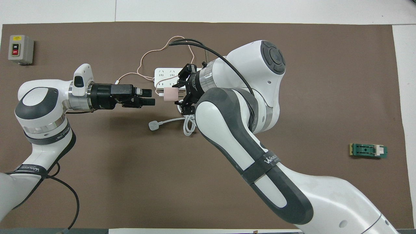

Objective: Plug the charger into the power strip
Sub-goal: 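Reach the left gripper toward the charger held by the right gripper, then close the left gripper on the charger while the right gripper holds it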

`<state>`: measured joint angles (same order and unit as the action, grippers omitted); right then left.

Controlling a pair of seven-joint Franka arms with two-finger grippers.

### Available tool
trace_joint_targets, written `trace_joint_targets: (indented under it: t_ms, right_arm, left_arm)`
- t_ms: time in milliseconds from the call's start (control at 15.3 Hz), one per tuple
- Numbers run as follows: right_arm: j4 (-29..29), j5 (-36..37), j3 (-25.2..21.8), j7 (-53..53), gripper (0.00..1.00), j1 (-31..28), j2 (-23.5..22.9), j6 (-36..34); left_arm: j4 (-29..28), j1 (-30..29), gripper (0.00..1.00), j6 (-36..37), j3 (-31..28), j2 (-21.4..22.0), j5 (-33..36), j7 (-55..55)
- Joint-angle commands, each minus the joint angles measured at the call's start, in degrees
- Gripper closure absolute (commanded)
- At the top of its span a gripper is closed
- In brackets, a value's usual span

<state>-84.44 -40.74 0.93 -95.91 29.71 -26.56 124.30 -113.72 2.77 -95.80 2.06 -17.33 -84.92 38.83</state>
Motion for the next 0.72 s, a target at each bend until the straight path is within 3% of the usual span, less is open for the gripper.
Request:
trace_joint_targets:
  t_ms: [0,327,654]
  right_arm:
    - [1.1,0.5,0.1,-1.0,1.0,-0.1,-0.5,-0.1]
    - [1.1,0.5,0.1,-1.1,1.0,-0.1,-0.5,-0.1]
    - [1.1,0.4,0.1,-1.1,1.0,-0.1,-0.5,-0.1]
  left_arm:
    - [-1.1,1.9,0.0,-1.2,-0.7,0.3,-2.5,2.2]
    - [-0.8,4.8,0.0,-1.9,-0.7,-0.3,-7.1,3.1]
    - [-1.2,5.2,0.0,-3.4,-0.7,-0.3,-7.2,5.8]
